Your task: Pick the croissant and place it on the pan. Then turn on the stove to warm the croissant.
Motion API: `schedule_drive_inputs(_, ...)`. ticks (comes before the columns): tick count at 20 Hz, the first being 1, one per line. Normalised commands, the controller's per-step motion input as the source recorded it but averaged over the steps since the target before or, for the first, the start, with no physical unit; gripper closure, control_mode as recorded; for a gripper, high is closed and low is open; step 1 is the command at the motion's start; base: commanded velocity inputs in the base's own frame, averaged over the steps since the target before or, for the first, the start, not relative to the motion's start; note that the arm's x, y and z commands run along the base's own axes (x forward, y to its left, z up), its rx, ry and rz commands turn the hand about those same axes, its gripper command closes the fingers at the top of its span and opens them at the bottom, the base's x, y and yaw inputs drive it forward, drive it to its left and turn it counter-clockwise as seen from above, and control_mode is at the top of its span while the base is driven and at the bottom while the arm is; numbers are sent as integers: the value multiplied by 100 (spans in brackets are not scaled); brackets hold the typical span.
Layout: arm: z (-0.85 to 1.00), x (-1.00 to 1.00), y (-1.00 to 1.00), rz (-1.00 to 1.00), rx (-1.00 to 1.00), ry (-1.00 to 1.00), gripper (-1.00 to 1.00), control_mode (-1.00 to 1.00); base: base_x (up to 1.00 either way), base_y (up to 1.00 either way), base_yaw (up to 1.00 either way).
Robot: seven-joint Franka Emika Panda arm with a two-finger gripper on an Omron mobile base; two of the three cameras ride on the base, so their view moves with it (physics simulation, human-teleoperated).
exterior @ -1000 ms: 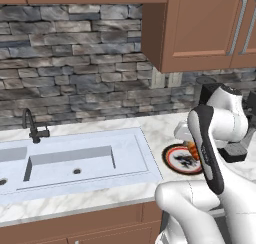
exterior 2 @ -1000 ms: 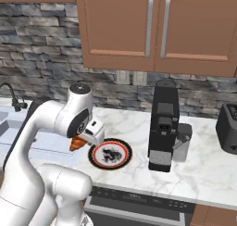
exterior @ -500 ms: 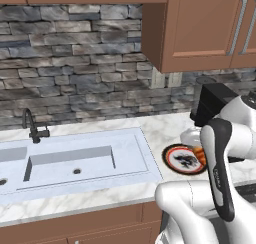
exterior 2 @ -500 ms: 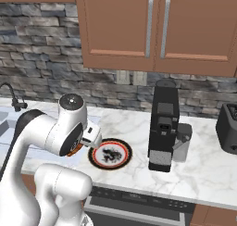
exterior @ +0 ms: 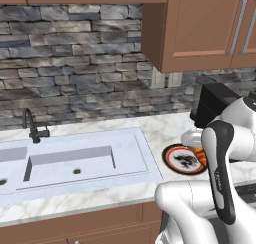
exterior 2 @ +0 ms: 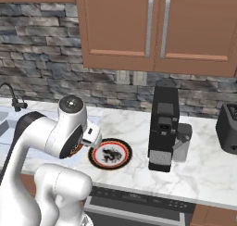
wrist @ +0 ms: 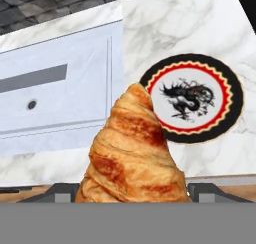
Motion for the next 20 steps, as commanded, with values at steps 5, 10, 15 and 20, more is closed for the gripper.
schedule_drive_inputs(5,0,0,0,0,0,-4,100,100,0,0,0)
schedule_drive_inputs(10,0,0,0,0,0,0,100,100,0,0,0)
schedule_drive_inputs(15,0,0,0,0,0,0,100,100,-5,0,0)
schedule_drive_inputs(20,0,0,0,0,0,0,100,100,-45,0,0)
